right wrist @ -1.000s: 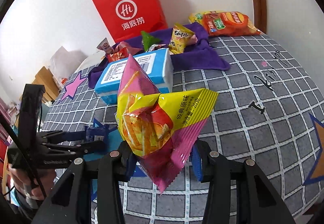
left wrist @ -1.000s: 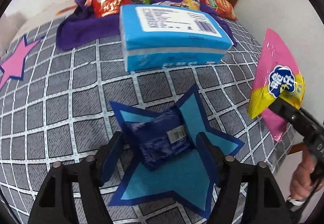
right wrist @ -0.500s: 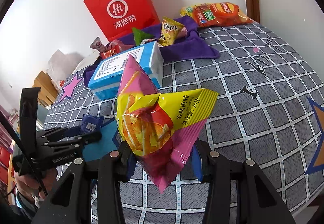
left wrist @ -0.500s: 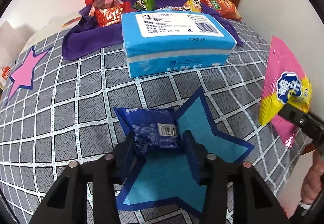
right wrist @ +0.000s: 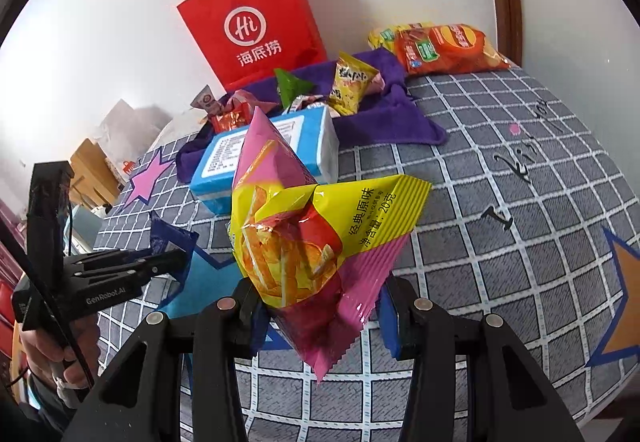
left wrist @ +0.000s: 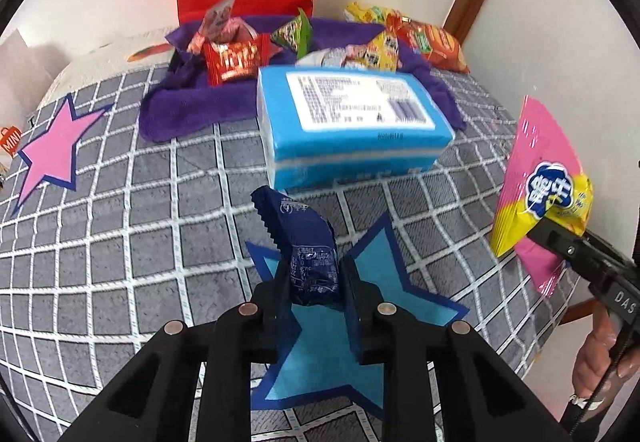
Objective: Organize snacks
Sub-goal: 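Lift and carry the blue candy and pink-yellow bag over the purple towel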
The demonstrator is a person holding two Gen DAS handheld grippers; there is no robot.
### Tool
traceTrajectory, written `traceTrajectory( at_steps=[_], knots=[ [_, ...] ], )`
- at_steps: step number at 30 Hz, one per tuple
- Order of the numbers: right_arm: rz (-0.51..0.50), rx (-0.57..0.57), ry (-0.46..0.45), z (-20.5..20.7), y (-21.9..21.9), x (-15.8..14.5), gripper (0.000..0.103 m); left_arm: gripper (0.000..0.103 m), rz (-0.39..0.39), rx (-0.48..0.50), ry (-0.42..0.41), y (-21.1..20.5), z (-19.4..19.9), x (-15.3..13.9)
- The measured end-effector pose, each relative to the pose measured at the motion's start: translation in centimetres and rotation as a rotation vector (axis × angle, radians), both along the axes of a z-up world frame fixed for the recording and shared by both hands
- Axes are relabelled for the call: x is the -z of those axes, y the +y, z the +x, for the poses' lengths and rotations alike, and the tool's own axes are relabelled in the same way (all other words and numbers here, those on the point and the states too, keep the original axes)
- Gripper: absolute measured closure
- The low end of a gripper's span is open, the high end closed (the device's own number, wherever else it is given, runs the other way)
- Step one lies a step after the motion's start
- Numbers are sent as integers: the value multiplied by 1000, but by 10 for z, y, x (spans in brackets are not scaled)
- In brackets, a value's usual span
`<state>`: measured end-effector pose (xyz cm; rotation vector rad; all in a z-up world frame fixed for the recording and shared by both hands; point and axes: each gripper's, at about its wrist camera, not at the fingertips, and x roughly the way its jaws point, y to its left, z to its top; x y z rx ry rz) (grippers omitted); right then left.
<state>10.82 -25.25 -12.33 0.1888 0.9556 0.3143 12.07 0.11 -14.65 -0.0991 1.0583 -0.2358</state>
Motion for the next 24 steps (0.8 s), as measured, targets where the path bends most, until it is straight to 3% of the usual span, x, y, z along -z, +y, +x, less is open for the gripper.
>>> traceTrajectory(
  at_steps=[11, 24],
  knots=[
    [-24, 22, -66, 24, 8, -46, 58, 81, -51, -9, -67, 18, 27, -39],
    [-52, 52, -87, 88, 19, -81, 58, 81, -40, 6, -164, 21, 81, -90]
  ],
)
